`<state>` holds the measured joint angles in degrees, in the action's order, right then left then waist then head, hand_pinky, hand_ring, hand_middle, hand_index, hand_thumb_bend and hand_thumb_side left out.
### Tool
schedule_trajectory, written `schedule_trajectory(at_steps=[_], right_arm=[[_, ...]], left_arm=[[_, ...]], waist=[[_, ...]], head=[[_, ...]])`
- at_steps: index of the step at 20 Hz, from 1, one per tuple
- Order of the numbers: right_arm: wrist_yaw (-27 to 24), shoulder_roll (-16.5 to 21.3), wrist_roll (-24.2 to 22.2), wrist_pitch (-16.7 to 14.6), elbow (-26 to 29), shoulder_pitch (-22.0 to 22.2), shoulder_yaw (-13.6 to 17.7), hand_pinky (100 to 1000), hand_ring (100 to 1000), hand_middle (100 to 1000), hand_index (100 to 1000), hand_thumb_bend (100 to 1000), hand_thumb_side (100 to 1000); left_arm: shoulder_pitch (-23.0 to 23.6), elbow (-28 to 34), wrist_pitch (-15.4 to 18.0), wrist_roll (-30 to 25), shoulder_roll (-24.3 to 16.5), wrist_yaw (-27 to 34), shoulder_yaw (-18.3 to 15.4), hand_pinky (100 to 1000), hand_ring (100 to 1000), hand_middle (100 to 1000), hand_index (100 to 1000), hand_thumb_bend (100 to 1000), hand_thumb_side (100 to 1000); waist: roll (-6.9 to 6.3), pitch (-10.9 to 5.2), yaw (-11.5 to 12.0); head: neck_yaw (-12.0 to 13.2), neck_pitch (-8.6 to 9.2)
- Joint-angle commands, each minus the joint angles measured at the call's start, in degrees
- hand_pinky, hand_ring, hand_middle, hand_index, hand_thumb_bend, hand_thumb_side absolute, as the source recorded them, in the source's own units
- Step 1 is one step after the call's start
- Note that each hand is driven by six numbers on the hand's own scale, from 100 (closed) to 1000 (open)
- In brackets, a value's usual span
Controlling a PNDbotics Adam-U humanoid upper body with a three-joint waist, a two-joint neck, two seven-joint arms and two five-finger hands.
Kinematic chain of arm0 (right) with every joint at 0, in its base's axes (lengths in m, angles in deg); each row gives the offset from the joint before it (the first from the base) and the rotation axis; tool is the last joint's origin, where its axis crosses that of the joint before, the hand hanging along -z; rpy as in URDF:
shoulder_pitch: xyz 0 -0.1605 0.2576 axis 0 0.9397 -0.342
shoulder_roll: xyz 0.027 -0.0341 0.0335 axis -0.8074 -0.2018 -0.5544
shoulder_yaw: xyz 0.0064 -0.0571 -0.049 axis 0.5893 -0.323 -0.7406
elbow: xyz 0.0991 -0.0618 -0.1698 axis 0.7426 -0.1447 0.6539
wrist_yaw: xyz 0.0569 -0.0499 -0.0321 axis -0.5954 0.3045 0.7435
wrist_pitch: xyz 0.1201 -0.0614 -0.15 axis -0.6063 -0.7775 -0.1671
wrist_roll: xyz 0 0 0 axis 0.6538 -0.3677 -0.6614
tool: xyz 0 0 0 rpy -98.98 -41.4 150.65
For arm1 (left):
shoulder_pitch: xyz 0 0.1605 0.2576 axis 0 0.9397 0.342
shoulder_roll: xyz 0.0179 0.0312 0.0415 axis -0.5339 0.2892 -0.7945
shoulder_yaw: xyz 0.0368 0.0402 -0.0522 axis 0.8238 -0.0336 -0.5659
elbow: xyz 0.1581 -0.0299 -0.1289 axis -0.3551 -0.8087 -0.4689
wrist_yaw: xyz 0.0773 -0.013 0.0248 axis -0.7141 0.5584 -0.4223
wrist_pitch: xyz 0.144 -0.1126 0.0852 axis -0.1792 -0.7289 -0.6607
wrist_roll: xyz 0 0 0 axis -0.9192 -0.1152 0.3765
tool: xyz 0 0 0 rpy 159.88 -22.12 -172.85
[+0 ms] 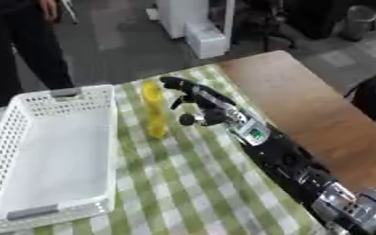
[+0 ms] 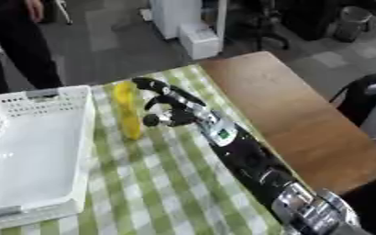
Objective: Pick up objects on the table and place them in the box.
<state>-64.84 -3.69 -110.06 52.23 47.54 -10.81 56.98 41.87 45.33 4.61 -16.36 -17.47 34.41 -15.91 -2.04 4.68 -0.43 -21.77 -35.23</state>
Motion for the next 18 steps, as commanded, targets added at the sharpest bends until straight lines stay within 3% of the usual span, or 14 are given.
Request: schedule_trajectory(at_steps=[1,13,18], right_arm=[[0.32,1.17,0.40,0.07,0.56,-1.69,0.66,689,1000,1000,1000,1000,700],[0.87,2.04,0.97,0.55,0.77,-3.50,0.76,686,1000,1000,1000,1000,699],[1.17,2.29,1.10,0.55,0.79,-3.71,0.71,690,1000,1000,1000,1000,699]], left_arm=[[-0.38,0.85,-0.10,-0.29,0.00,0.07,-0.07,648,601,853,893,381,770],[-0.56,0.85,-0.34,-0.42,1.14,-0.44,-0.32,644,597,855,894,381,771],[-0.61,0.85,-0.34,-0.48,1.29,-0.55,-0.32,644,597,855,894,380,771]], waist=[[-0.06,-0.31,0.27],[-0.80,1.48,1.10],[-1.00,1.79,1.18]], head=[[-0.95,1.58],[-1.53,4.89],[-1.55,5.41]])
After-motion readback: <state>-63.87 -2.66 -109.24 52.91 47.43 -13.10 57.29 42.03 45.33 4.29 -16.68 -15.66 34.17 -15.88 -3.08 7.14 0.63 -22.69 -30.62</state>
